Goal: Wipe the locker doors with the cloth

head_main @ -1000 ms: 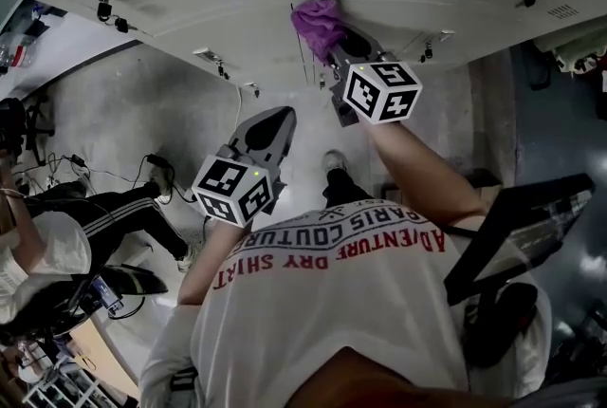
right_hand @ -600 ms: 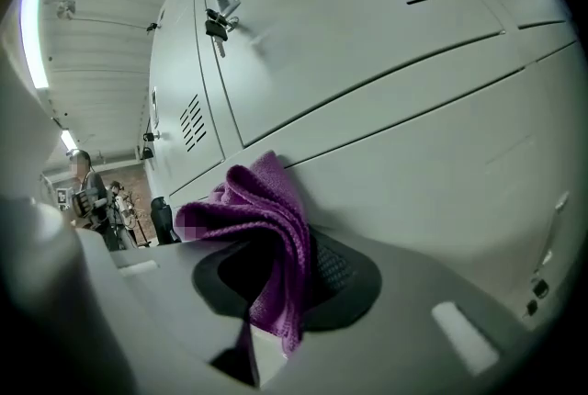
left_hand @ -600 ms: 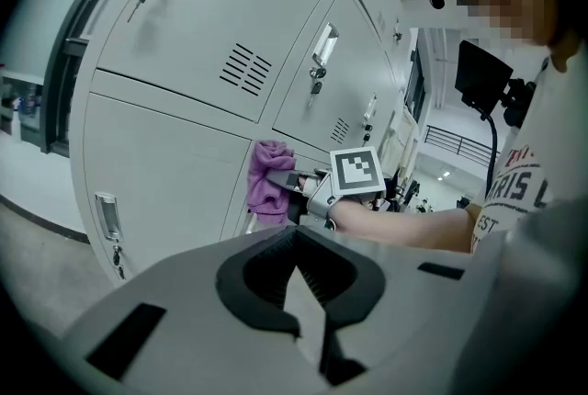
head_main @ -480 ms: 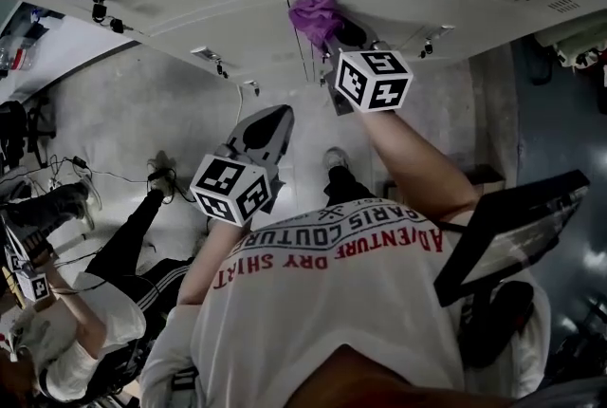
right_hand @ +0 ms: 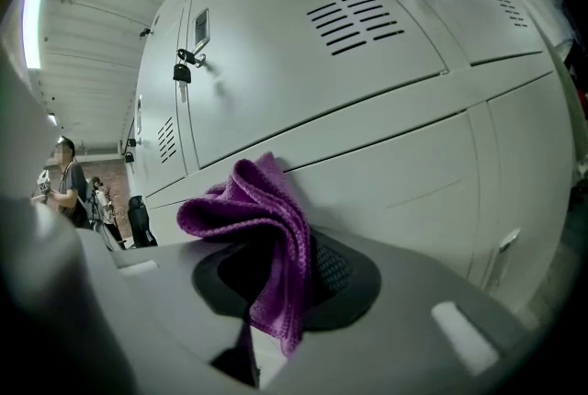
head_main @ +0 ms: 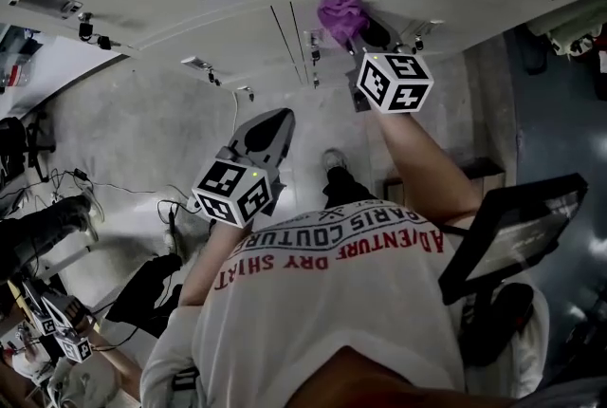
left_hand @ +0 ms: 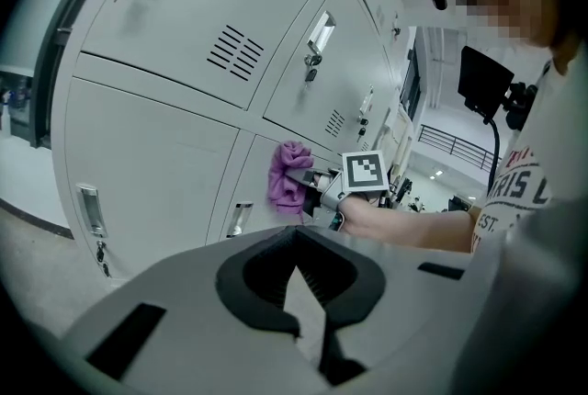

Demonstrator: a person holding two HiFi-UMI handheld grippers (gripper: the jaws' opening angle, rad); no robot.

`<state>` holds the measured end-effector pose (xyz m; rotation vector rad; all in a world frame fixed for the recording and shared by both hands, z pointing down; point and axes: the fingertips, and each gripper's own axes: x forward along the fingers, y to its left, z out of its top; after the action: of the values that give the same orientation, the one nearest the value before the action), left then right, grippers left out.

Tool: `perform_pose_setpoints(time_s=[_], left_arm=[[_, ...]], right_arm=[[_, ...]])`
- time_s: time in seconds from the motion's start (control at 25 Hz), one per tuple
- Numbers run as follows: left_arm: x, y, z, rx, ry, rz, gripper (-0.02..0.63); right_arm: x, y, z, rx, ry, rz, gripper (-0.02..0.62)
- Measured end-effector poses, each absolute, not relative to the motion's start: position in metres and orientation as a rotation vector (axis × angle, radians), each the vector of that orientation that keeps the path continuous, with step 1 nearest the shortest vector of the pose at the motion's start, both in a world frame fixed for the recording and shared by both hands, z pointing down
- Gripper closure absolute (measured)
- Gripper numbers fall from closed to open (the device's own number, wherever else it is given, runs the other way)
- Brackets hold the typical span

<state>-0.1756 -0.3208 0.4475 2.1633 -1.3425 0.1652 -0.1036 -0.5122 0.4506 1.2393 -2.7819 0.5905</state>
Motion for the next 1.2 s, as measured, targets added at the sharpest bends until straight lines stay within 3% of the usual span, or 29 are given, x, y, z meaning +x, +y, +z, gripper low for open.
perform_pose_setpoints(time_s=[0.76, 1.2], left_arm=[[-0.148, -0.325, 0.454, 2.185, -1.283, 0.188, 0.604], [-0.143, -0.325, 0.452, 2.195, -1.274, 0.17, 0.604]], right_arm=[[0.057, -0.564, 0.455, 1.658, -2.61, 0.577, 0.528], [0.064, -0.559, 0.455, 1.692, -2.605, 0.608, 0.528]])
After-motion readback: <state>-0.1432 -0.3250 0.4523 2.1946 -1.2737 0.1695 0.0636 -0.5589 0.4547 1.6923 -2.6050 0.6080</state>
